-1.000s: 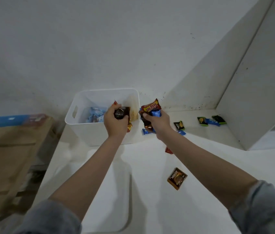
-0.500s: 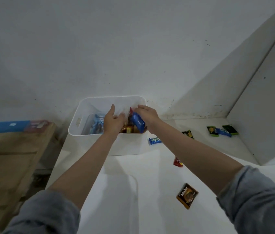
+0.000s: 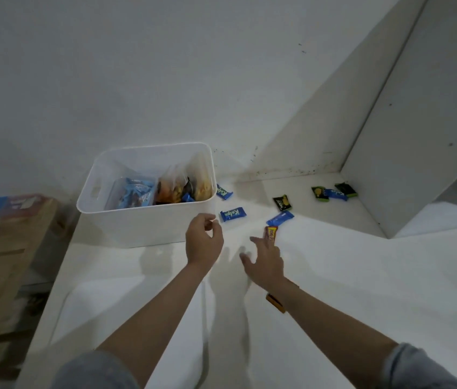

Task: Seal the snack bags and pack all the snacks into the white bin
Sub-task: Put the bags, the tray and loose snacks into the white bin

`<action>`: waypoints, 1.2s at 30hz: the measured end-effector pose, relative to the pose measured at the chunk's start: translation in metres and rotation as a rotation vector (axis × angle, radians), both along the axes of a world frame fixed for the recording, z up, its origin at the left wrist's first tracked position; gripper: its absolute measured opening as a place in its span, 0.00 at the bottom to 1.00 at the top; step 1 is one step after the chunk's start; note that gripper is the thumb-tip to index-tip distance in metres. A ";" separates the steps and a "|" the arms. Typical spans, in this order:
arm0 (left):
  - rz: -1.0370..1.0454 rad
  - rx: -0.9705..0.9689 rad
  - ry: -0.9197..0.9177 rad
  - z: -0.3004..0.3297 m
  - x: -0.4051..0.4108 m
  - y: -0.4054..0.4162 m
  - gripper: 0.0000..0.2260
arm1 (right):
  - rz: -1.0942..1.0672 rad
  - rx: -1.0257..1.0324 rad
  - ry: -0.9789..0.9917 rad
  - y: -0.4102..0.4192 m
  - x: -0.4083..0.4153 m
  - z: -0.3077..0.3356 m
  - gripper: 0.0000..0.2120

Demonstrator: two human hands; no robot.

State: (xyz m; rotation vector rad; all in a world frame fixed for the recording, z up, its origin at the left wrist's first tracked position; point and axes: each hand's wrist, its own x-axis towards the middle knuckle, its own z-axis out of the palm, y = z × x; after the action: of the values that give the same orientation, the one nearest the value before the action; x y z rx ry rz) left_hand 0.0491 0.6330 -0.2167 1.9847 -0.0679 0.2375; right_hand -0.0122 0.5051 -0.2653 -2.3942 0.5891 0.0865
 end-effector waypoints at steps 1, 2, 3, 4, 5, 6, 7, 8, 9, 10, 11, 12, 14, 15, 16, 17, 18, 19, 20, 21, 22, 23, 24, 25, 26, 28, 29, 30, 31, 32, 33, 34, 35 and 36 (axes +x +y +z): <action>-0.023 0.014 0.023 -0.006 -0.004 -0.007 0.04 | 0.064 -0.088 0.127 -0.007 -0.012 -0.015 0.30; -0.045 0.027 0.042 -0.013 -0.006 -0.014 0.05 | 0.142 -0.154 0.223 -0.013 -0.024 -0.024 0.33; -0.067 0.043 0.066 -0.020 -0.007 -0.021 0.06 | 0.228 -0.203 0.285 -0.020 -0.034 -0.035 0.38; -0.089 0.063 0.103 -0.026 -0.008 -0.028 0.07 | 0.319 -0.249 0.299 -0.028 -0.043 -0.044 0.45; -0.107 0.088 0.148 -0.033 -0.008 -0.036 0.09 | 0.394 -0.284 0.295 -0.035 -0.050 -0.050 0.49; -0.118 0.116 0.189 -0.040 -0.008 -0.044 0.11 | 0.445 -0.310 0.280 -0.042 -0.055 -0.056 0.49; -0.121 0.157 0.225 -0.047 -0.007 -0.051 0.12 | 0.481 -0.337 0.253 -0.050 -0.058 -0.060 0.48; -0.115 0.209 0.258 -0.055 -0.006 -0.059 0.14 | 0.499 -0.349 0.224 -0.057 -0.057 -0.063 0.46; -0.110 0.264 0.290 -0.062 -0.005 -0.068 0.17 | 0.503 -0.353 0.191 -0.066 -0.055 -0.066 0.44; -0.108 0.315 0.314 -0.069 -0.004 -0.076 0.20 | 0.480 -0.352 0.172 -0.075 -0.050 -0.067 0.42; -0.110 0.364 0.330 -0.076 -0.003 -0.085 0.22 | 0.446 -0.351 0.161 -0.086 -0.044 -0.072 0.40; -0.109 0.418 0.340 -0.083 -0.001 -0.094 0.25 | 0.403 -0.352 0.157 -0.100 -0.037 -0.074 0.39; -0.095 0.541 0.352 -0.097 0.004 -0.112 0.31 | 0.309 -0.344 0.156 -0.131 -0.021 -0.080 0.37; -0.087 0.599 0.355 -0.104 0.007 -0.121 0.33 | 0.257 -0.325 0.162 -0.147 -0.010 -0.081 0.38; -0.085 0.651 0.360 -0.110 0.011 -0.129 0.36 | 0.205 -0.301 0.167 -0.163 0.001 -0.081 0.38; -0.088 0.697 0.367 -0.117 0.014 -0.138 0.39 | 0.159 -0.284 0.163 -0.180 0.014 -0.081 0.39; -0.090 0.734 0.379 -0.124 0.018 -0.147 0.42 | 0.125 -0.277 0.164 -0.197 0.028 -0.081 0.39; -0.089 0.759 0.384 -0.128 0.021 -0.152 0.44 | 0.095 -0.278 0.159 -0.213 0.040 -0.080 0.39; -0.079 0.773 0.377 -0.131 0.025 -0.158 0.45 | 0.064 -0.278 0.148 -0.230 0.053 -0.081 0.39; -0.060 0.789 0.362 -0.136 0.031 -0.163 0.45 | 0.026 -0.267 0.140 -0.249 0.067 -0.083 0.41; -0.033 0.813 0.343 -0.139 0.037 -0.166 0.45 | -0.019 -0.258 0.139 -0.267 0.080 -0.082 0.43; -0.004 0.838 0.335 -0.142 0.044 -0.166 0.46 | -0.071 -0.252 0.151 -0.283 0.091 -0.083 0.46; 0.030 0.851 0.346 -0.143 0.052 -0.165 0.47 | -0.118 -0.248 0.168 -0.297 0.101 -0.083 0.49; 0.064 0.853 0.367 -0.145 0.059 -0.163 0.49 | -0.154 -0.243 0.180 -0.309 0.110 -0.083 0.51; 0.092 0.861 0.386 -0.147 0.066 -0.160 0.52 | -0.164 -0.242 0.179 -0.319 0.117 -0.083 0.53; 0.115 0.898 0.394 -0.149 0.077 -0.158 0.57 | -0.129 -0.244 0.172 -0.332 0.128 -0.083 0.55; 0.111 0.914 0.397 -0.150 0.081 -0.158 0.58 | -0.105 -0.241 0.180 -0.335 0.133 -0.085 0.54; 0.107 0.920 0.404 -0.151 0.084 -0.160 0.60 | -0.088 -0.241 0.191 -0.338 0.139 -0.085 0.54; 0.110 0.918 0.410 -0.151 0.087 -0.162 0.61 | -0.079 -0.245 0.199 -0.338 0.143 -0.086 0.53; 0.117 0.917 0.415 -0.151 0.089 -0.163 0.61 | -0.078 -0.252 0.201 -0.337 0.147 -0.086 0.52; 0.121 0.919 0.421 -0.150 0.090 -0.165 0.61 | -0.079 -0.260 0.195 -0.336 0.150 -0.088 0.51; 0.118 0.927 0.426 -0.148 0.090 -0.166 0.60 | -0.076 -0.279 0.186 -0.334 0.153 -0.090 0.49; 0.105 0.940 0.420 -0.147 0.091 -0.166 0.59 | -0.073 -0.308 0.171 -0.332 0.155 -0.093 0.47; 0.081 0.958 0.397 -0.147 0.092 -0.166 0.58 | -0.072 -0.339 0.140 -0.329 0.156 -0.096 0.43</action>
State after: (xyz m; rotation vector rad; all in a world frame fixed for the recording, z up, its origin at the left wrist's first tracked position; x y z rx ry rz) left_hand 0.1406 0.4668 -0.3633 2.9526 0.1909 -0.1898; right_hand 0.1435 0.1757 -0.3611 -2.7064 0.8102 0.1332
